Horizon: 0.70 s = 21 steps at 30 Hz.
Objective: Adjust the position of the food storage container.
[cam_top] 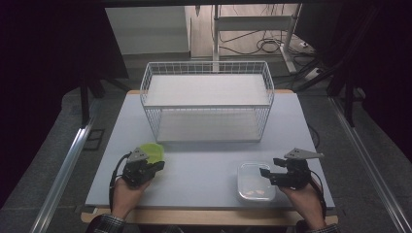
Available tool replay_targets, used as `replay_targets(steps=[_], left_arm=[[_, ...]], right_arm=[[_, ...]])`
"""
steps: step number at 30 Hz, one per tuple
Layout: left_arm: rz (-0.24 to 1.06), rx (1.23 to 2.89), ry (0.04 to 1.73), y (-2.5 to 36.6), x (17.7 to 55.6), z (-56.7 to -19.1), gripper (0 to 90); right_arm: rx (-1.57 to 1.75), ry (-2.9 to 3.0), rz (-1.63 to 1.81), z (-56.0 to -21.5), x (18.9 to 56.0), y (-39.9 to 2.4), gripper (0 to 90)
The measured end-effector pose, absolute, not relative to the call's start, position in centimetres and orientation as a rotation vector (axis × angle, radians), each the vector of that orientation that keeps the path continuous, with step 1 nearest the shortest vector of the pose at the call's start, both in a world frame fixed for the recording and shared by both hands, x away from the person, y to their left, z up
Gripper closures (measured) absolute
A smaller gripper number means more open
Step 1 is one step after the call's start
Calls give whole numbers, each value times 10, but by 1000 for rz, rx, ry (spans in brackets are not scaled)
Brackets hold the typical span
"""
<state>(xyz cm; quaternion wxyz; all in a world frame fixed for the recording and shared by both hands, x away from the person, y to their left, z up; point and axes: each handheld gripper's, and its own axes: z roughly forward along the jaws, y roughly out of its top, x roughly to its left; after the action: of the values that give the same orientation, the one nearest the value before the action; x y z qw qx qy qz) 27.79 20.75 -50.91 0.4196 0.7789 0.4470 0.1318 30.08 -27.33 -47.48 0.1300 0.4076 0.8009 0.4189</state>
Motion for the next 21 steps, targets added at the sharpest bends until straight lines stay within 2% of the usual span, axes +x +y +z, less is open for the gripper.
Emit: replay_targets(steps=[5, 14, 17, 21], left_arm=[[342, 1929, 1043, 201, 271, -505, 898], [324, 1979, 885, 170, 250, -504, 841], [320, 2005, 862, 163, 248, -506, 822], [297, 2014, 848, 159, 247, -509, 809]], right_arm=[[1191, 2304, 1240, -469, 298, -278, 442], [1225, 2291, 1190, -464, 290, -290, 822], [1242, 2307, 1163, -467, 286, -292, 886], [1279, 2322, 1126, -475, 280, -294, 893]])
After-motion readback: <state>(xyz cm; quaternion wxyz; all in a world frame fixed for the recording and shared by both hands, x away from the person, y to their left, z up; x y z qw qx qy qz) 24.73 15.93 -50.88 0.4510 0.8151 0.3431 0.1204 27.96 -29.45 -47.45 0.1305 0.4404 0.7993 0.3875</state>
